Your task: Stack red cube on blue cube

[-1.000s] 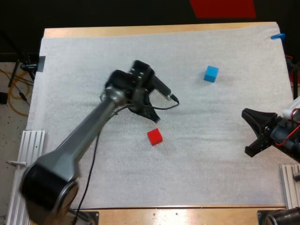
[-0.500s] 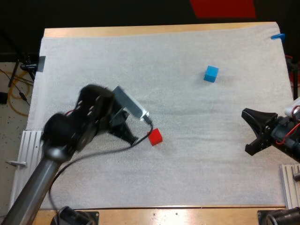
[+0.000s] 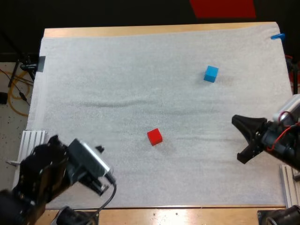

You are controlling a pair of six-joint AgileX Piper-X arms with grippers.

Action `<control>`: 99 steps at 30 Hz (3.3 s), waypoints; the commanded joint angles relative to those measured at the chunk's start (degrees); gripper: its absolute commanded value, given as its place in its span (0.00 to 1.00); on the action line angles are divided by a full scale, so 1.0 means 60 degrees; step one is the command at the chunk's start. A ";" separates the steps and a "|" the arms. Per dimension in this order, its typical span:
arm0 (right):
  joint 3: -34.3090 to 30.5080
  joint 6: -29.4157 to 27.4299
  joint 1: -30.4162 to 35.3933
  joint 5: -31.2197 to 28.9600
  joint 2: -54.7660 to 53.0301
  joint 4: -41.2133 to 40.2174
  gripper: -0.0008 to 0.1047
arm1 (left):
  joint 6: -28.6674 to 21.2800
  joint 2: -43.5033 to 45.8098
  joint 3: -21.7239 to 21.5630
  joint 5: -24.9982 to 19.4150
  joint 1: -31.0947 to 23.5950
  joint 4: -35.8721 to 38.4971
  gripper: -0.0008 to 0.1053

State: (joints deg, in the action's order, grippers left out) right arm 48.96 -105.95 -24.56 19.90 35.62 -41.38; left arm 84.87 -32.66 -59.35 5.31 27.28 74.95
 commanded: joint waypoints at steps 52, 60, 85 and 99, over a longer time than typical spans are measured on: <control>0.2867 0.3626 -0.4902 -0.4353 0.8483 0.1136 0.64 | -0.0049 0.1758 0.0732 0.0515 0.0026 0.0242 0.36; 0.3718 0.3715 -0.4902 -0.4161 0.9791 0.0255 0.63 | -0.0049 0.1758 0.0732 0.0515 0.0026 0.0242 0.36; 0.4143 0.3699 -0.4718 -0.4027 1.2117 0.0280 0.52 | -0.0049 0.1758 0.0732 0.0515 0.0026 0.0242 0.36; 0.5312 0.3206 -0.4718 -0.4539 1.1800 -0.0724 0.30 | -0.0049 0.1758 0.0757 0.0515 0.0026 0.0242 0.36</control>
State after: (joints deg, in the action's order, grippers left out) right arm 80.12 -85.98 -53.16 -6.68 107.48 -44.70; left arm 85.00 -22.12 -54.94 8.31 27.28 76.57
